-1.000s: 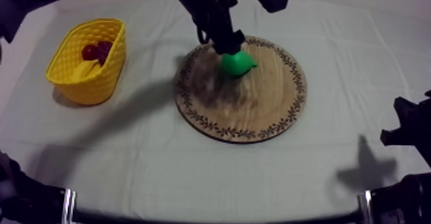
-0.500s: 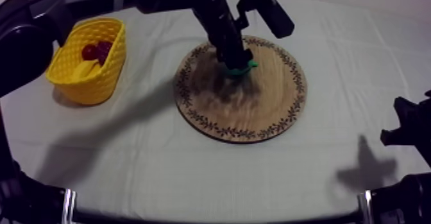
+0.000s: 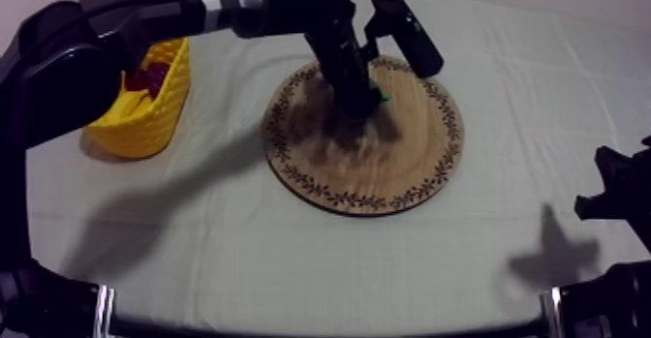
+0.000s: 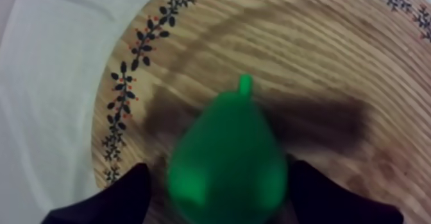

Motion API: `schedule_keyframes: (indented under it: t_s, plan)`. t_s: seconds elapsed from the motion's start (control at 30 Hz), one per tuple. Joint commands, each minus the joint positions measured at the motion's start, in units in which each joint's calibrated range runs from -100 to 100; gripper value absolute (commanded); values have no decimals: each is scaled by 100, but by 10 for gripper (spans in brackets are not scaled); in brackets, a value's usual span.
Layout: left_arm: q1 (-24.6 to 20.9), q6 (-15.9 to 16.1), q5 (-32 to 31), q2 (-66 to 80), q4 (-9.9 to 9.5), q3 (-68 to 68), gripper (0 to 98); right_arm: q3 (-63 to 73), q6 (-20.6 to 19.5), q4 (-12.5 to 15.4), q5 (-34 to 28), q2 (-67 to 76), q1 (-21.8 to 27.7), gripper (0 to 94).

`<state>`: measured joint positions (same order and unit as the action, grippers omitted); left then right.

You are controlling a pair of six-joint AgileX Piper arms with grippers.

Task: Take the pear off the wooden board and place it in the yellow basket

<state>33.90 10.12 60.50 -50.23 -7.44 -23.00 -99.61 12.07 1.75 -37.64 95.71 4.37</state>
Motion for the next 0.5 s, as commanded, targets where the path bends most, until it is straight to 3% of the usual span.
schedule_keyframes:
  t_s: [0.0,0.2,0.47]
  plan:
    - [7,10,8,-48,-6,-16,788,-5,1,-2,-2,5,0,3]
    - [3,53,8,-163,-22,-51,758,-5,1,-2,-2,5,0,3]
    - [-55,204,18,-255,0,-85,616,-5,1,-2,-2,5,0,3]
